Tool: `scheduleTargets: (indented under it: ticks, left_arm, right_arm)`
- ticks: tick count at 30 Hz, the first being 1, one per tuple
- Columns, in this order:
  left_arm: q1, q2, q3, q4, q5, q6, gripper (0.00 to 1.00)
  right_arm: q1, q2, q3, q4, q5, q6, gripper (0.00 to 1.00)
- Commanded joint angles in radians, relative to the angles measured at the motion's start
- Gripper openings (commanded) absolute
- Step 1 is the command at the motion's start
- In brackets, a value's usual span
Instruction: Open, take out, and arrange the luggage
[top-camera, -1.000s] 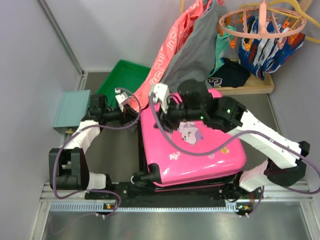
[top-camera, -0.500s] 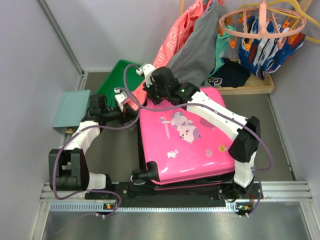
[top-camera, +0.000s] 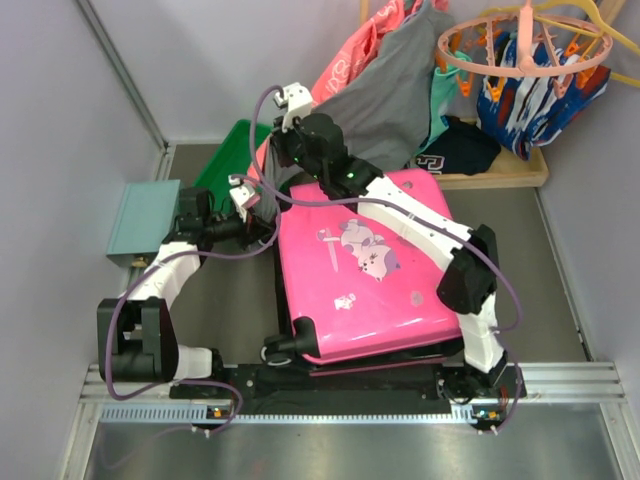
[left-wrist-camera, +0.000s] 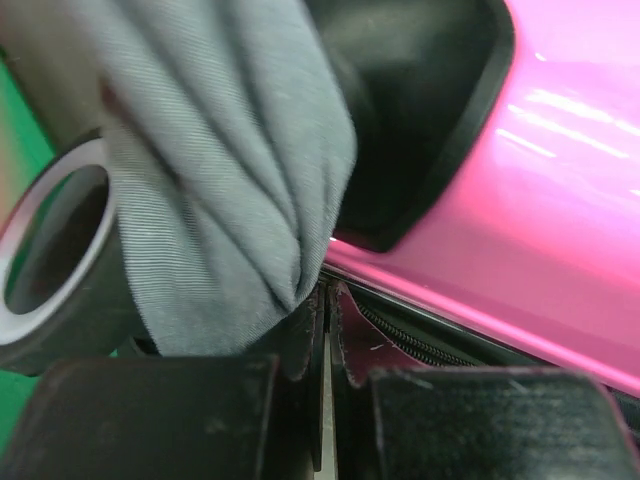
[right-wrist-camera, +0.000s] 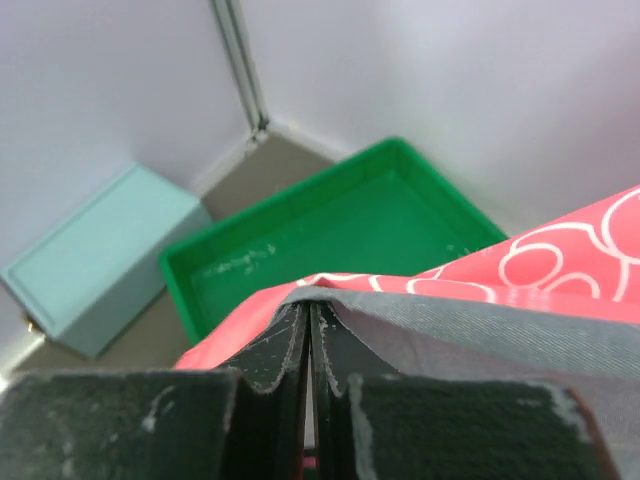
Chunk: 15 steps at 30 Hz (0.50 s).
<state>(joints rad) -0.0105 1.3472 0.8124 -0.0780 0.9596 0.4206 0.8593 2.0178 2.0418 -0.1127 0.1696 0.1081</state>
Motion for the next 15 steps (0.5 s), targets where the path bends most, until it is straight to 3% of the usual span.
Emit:
scheduleTargets:
  ticks: [1,3,7,8,11,15]
  left_arm:
    - [-0.023,-0.062,0.005,0.049,0.07,-0.008,0.0]
    - [-0.023,-0.074,0.004,0.034,0.07,-0.003,0.0]
    - [-0.023,-0.088,-0.004,0.037,0.083,-0.003,0.0]
    - [-0.025,-0.085,-0.002,0.038,0.085,-0.005,0.0]
    - [-0.028,-0.076,0.002,0.041,0.076,-0.002,0.0]
    - [-0.054,-0.066,0.008,0.046,0.056,-0.014,0.0]
  right_arm:
    - [-0.016,0.122,0.177,0.158,0.022,0.024,0.01]
    - [-0.014,0.134,0.208,0.084,-0.008,0.012,0.01]
    - [-0.017,0.016,0.031,0.102,-0.057,-0.05,0.09]
    - [-0.017,0.006,0.034,0.04,-0.099,-0.07,0.11]
    - [-0.029,0.004,0.092,-0.158,-0.253,-0.147,0.29]
    - [-0.039,-0.036,0.055,-0.264,-0.314,-0.168,0.44]
